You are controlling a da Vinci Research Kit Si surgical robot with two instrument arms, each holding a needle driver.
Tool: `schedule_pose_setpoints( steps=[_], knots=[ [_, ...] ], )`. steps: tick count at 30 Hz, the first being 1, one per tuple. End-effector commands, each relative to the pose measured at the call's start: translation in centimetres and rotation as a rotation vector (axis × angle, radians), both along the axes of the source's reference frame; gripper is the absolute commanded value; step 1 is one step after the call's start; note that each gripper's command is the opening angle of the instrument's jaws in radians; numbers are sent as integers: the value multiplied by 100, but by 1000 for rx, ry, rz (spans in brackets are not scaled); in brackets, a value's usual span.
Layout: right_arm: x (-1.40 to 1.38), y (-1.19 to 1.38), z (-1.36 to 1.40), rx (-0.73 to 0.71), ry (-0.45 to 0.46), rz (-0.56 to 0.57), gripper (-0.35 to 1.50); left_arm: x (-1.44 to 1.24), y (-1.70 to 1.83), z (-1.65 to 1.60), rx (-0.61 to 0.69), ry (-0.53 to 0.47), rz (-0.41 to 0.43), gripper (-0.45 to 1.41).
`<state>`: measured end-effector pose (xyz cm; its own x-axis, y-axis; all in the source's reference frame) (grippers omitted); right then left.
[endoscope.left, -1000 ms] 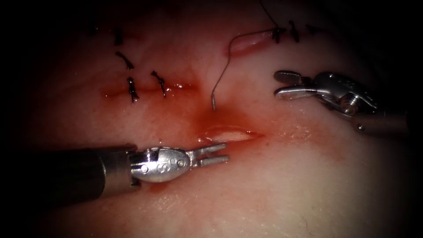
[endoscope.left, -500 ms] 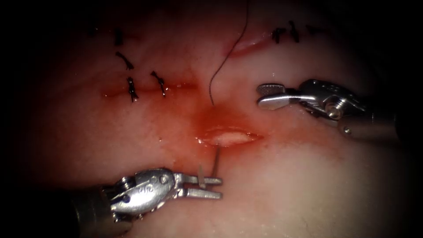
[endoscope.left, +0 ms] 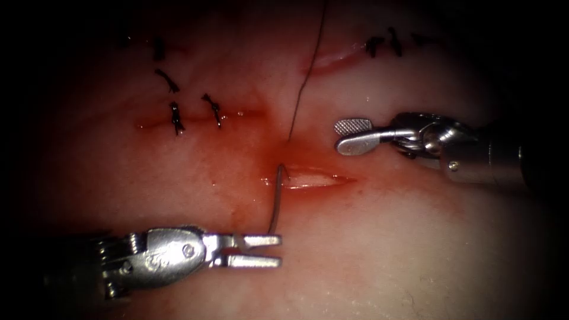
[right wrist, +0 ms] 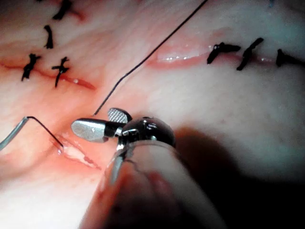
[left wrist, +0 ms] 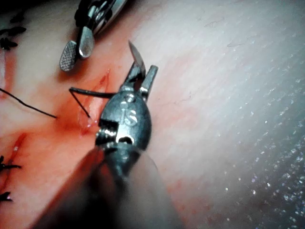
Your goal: Wound Closure
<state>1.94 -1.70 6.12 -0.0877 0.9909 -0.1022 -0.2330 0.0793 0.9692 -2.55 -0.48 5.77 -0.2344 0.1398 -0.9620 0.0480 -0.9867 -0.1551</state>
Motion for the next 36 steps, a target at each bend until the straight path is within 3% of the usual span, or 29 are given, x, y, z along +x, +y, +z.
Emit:
schedule_pose_setpoints(
  steps=[1,6,11,17,21,24,26,29,36],
  knots=[
    [10,5,-1,5,6,0,110,-5,7,1,-39,4,-13,-45],
    [8,8,-10,23,10,-1,108,-2,45,-21,-246,22,-98,-45],
    [8,9,-19,50,15,2,108,-6,60,-19,-318,65,-126,-45],
    [11,9,-32,110,27,10,108,-18,40,8,-377,94,-129,-45],
    [17,3,-40,155,39,12,88,-26,22,34,-446,132,-106,-45],
    [25,-1,-42,178,42,19,86,-32,18,48,-507,185,-105,-45],
    [32,-5,-43,205,45,25,108,-36,17,54,-553,207,-97,-45],
    [38,-9,-46,228,49,29,120,-40,18,58,-618,246,-87,-45],
    [51,-11,-48,244,52,42,115,-47,16,62,-723,309,-66,-45]
  ],
)
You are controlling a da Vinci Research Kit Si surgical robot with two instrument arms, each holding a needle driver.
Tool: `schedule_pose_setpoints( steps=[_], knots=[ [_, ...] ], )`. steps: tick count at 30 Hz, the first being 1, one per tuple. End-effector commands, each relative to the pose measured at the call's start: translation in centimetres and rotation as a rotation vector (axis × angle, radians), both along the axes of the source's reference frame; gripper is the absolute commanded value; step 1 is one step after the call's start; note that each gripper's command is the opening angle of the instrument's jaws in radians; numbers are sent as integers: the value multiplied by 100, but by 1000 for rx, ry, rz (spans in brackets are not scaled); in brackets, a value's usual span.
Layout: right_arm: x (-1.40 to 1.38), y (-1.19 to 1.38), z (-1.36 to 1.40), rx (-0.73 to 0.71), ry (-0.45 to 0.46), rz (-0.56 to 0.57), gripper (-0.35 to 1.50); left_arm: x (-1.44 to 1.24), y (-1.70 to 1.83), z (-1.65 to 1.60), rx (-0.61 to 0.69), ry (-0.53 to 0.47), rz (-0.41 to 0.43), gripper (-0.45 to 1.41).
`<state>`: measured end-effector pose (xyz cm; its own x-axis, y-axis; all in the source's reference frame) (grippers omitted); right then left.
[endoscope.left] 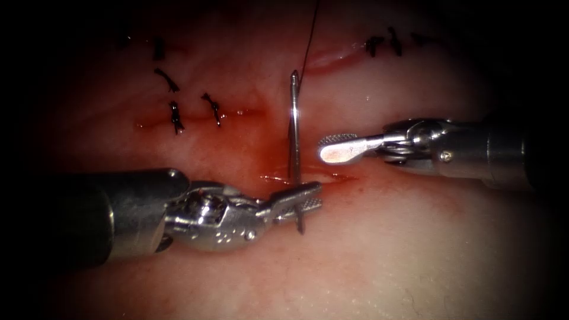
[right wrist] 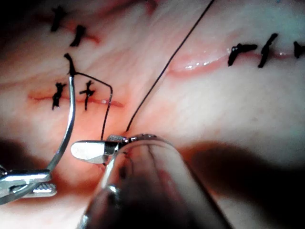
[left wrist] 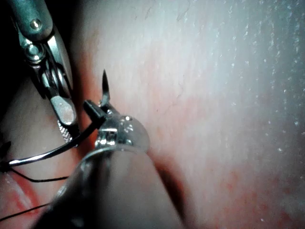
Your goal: Wound Closure
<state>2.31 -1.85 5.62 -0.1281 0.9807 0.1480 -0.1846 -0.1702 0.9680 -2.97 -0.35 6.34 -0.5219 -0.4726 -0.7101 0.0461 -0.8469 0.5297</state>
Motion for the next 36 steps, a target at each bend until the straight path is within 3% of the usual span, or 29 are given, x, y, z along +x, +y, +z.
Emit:
schedule_pose_setpoints(
  steps=[1,19,22,25,32,36],
  knots=[
    [15,4,2,3,6,1,115,-7,2,5,-10,0,6,-45],
    [36,7,-7,48,63,-3,130,-17,-3,15,-97,-1,73,-45],
    [40,8,-7,46,71,-1,115,-17,-3,15,-97,-1,73,-45],
    [42,8,-6,44,76,7,73,-17,-4,15,-97,-1,73,-45],
    [44,5,-5,52,78,6,73,-16,-4,14,-97,-2,73,-45],
    [46,5,-5,52,79,7,61,-17,-5,13,-97,-1,73,-45]
  ],
)
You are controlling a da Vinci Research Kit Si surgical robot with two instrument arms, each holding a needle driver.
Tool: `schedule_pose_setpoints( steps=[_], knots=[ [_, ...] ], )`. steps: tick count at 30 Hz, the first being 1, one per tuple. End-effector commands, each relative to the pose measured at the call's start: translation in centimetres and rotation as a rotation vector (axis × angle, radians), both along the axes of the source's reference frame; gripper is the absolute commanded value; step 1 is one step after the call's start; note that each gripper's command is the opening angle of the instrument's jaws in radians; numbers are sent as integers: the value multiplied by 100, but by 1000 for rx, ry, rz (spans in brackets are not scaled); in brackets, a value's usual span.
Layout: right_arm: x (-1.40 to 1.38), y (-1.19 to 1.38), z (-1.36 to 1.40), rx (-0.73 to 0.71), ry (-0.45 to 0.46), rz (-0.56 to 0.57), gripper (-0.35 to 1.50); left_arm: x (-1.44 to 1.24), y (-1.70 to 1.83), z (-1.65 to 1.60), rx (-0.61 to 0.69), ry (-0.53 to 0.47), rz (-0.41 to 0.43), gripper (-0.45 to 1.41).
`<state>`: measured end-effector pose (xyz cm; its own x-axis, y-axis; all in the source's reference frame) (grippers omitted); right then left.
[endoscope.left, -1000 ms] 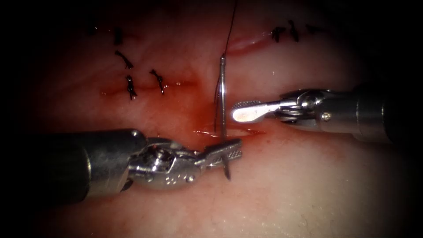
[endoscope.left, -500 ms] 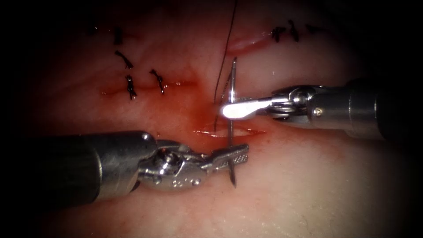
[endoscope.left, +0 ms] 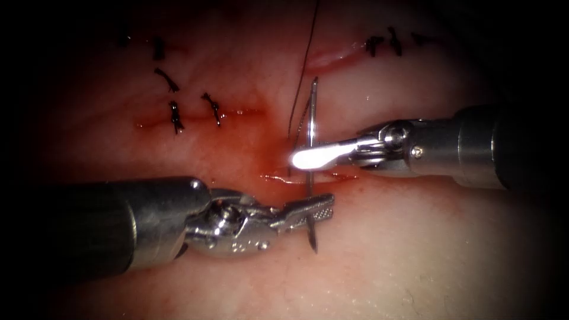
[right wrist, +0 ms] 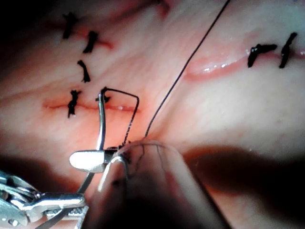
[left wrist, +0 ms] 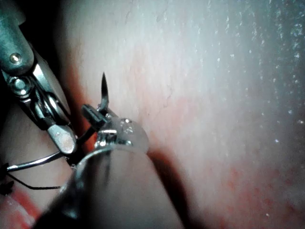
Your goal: Wound Closure
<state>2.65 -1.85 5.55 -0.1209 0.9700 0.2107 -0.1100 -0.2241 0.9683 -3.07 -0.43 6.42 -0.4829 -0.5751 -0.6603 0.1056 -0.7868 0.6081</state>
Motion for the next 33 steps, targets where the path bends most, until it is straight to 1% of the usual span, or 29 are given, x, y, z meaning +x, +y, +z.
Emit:
schedule_pose_setpoints(
  steps=[1,6,8,9,10,11,12,14,19,20,21,22,23,24,25,27,28,29,30,31,32,33],
  knots=[
    [13,5,2,-2,0,4,61,-7,2,4,-1,0,-1,-45],
    [16,6,2,-2,-12,26,44,-8,1,2,-2,1,-2,-45],
    [17,6,2,-2,-19,38,31,-8,0,3,-3,2,-2,-45],
    [17,6,2,-2,-22,41,21,-8,0,3,-3,2,-2,-45],
    [17,6,2,-1,-26,46,0,-8,0,3,-3,2,-2,-45],
    [17,6,2,4,-31,52,-35,-8,0,3,-3,2,-2,-45],
    [17,5,2,12,-48,49,-35,-8,0,3,-3,2,-2,-45],
    [17,1,2,62,-117,30,-35,-8,0,2,-2,2,-2,-45],
    [15,-1,5,83,-128,25,-35,-7,1,0,-1,1,-2,-45],
    [14,-1,5,83,-128,25,-35,-7,1,0,-1,1,-2,-27],
    [13,-1,6,83,-129,25,-35,-7,1,0,0,0,-2,41],
    [13,0,6,83,-131,24,-35,-7,2,0,0,0,-2,83],
    [12,1,7,83,-130,26,-35,-7,3,-1,11,-6,-5,101],
    [10,3,8,82,-122,35,-35,-7,4,-1,63,-19,-35,116],
    [9,5,9,87,-120,47,-35,-6,5,-2,103,-28,-63,125],
    [5,11,12,44,-116,78,-35,-4,7,-3,155,-49,-89,133],
    [2,18,15,-15,-130,116,-35,2,10,-7,221,-74,-116,135],
    [2,18,15,-15,-130,116,-35,2,10,-7,221,-74,-116,135],
    [0,23,18,-49,-143,138,-35,5,12,-8,244,-82,-124,135],
    [-2,27,20,-73,-150,153,-35,10,15,-10,269,-92,-131,130],
    [-3,30,22,-97,-155,170,-35,15,18,-12,293,-99,-141,119],
    [-4,34,25,-134,-160,190,-35,19,20,-13,322,-110,-151,91]
  ],
)
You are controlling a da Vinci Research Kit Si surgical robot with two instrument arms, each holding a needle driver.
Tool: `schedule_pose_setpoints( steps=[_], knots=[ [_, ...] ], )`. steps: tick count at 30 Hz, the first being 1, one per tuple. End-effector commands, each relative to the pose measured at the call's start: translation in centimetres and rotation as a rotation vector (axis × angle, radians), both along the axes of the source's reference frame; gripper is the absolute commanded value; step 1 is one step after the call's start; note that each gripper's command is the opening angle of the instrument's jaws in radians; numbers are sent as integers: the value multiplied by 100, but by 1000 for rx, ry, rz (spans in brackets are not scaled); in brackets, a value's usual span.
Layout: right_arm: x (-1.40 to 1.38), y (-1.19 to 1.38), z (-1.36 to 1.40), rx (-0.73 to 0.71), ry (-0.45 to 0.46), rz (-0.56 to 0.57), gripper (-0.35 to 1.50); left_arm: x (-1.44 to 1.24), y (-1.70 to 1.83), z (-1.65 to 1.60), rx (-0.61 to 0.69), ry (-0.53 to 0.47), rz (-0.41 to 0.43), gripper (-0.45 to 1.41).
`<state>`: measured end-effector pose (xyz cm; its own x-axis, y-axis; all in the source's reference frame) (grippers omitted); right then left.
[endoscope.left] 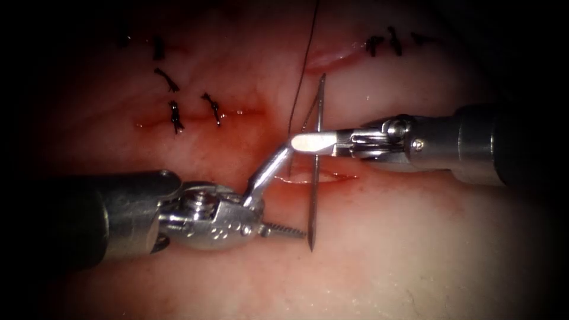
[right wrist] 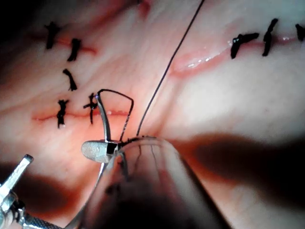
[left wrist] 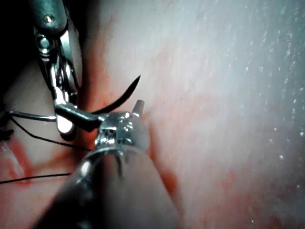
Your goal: Wound Closure
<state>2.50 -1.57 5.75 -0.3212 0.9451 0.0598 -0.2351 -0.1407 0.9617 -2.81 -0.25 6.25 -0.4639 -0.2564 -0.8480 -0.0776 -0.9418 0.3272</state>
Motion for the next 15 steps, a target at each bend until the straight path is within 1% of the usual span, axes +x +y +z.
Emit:
schedule_pose_setpoints(
  steps=[1,3,4,6,7,9,13,15],
  knots=[
    [10,8,7,-34,-2,12,-35,2,7,4,40,-17,-14,47],
    [9,12,8,-46,-9,28,-35,13,11,5,79,-21,-4,-13],
    [8,14,8,-62,-15,30,-35,19,14,8,124,-6,15,-45],
    [7,17,7,-91,-34,29,-35,27,20,15,209,27,42,-45],
    [6,20,6,-120,-48,29,-35,31,25,23,268,55,60,-45],
    [6,24,3,-166,-65,30,-35,35,33,36,340,79,84,-45],
    [6,31,0,-305,-75,33,-35,42,46,68,422,92,107,-45],
    [6,31,0,-351,-84,25,-35,43,49,85,454,121,126,-45]
  ],
)
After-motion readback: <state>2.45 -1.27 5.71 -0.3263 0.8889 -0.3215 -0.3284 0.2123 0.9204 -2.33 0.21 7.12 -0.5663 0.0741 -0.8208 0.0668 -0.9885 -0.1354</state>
